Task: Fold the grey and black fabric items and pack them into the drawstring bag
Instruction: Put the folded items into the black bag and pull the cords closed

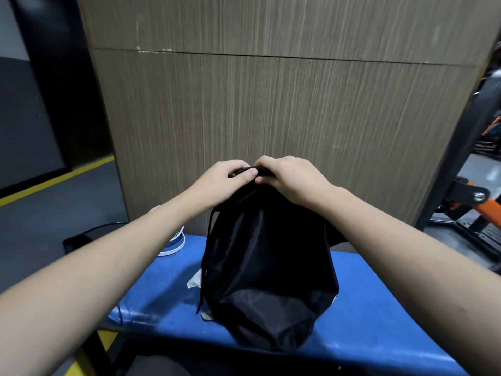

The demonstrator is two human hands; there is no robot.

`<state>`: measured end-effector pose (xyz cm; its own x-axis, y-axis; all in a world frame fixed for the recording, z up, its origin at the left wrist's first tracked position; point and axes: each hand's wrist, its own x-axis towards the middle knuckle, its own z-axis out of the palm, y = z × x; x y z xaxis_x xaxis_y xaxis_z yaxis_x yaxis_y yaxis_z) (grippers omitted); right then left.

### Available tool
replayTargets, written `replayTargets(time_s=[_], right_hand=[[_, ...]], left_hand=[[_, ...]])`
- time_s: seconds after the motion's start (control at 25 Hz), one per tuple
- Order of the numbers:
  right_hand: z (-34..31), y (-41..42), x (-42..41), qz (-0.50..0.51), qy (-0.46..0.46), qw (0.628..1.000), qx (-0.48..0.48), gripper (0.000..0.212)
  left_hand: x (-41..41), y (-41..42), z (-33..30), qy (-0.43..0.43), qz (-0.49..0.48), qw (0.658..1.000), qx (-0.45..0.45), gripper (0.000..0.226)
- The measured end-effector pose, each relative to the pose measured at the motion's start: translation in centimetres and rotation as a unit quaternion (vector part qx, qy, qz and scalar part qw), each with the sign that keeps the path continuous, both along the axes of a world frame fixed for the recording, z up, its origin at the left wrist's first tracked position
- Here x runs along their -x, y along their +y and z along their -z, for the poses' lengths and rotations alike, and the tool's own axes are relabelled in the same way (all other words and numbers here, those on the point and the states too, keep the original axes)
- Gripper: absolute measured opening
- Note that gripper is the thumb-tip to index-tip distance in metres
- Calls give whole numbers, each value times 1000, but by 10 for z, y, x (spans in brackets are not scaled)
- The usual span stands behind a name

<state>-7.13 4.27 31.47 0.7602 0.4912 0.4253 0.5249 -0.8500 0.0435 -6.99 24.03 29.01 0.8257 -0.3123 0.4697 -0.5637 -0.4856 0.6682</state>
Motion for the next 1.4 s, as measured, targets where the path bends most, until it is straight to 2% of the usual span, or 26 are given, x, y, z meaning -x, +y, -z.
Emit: replayTargets(time_s=[0.08,0.16,0.2,0.32,0.44,0.52,0.6,0.72,0.8,0.84,0.92,1.0,1.12,1.2,1.28,1.4], right_hand=[[0,-2,0,23,-7,999,-21,35],[0,-2,2,40,-17,998,-39,39],[0,-1,3,48,-18,998,-37,41],[0,0,3,62,-16,998,-27,42],[0,-5,2,70,1,997,-17,50],[0,-11,1,52,48,996,-46,43],[3,-16,0,16,98,989,-107,34],[11,-22,-4,-14,108,981,-160,31],[14,-21,-5,-20,100,978,-181,29],[14,-19,-4,-25,98,976,-190,28],[14,-14,-3,-36,107,974,-199,27],[15,-14,-5,-43,125,972,-195,26],[18,-17,-9,-57,154,967,-195,22],[19,-13,-8,-71,185,958,-209,21],[18,-2,-3,-88,223,946,-217,34],[11,18,7,-92,284,934,-198,65]], left_hand=[[6,6,8,30,8,1000,0,36],[12,9,16,34,-8,998,-54,58],[13,9,20,19,-29,996,-79,58],[13,13,21,-23,-85,993,-82,39],[11,21,18,-22,-75,993,-91,18],[12,28,16,-37,-59,994,-89,9],[11,34,16,-53,-66,995,-60,15],[10,40,18,63,-35,997,16,11],[13,37,28,122,-36,991,-37,35],[13,35,34,116,-55,988,-84,42],[13,31,39,59,-91,988,-113,32],[11,34,34,28,-90,994,-63,13],[11,44,21,27,-79,996,20,21],[16,48,12,67,-33,993,90,25],[18,51,6,95,-3,989,113,24],[18,57,0,93,21,991,99,22]])
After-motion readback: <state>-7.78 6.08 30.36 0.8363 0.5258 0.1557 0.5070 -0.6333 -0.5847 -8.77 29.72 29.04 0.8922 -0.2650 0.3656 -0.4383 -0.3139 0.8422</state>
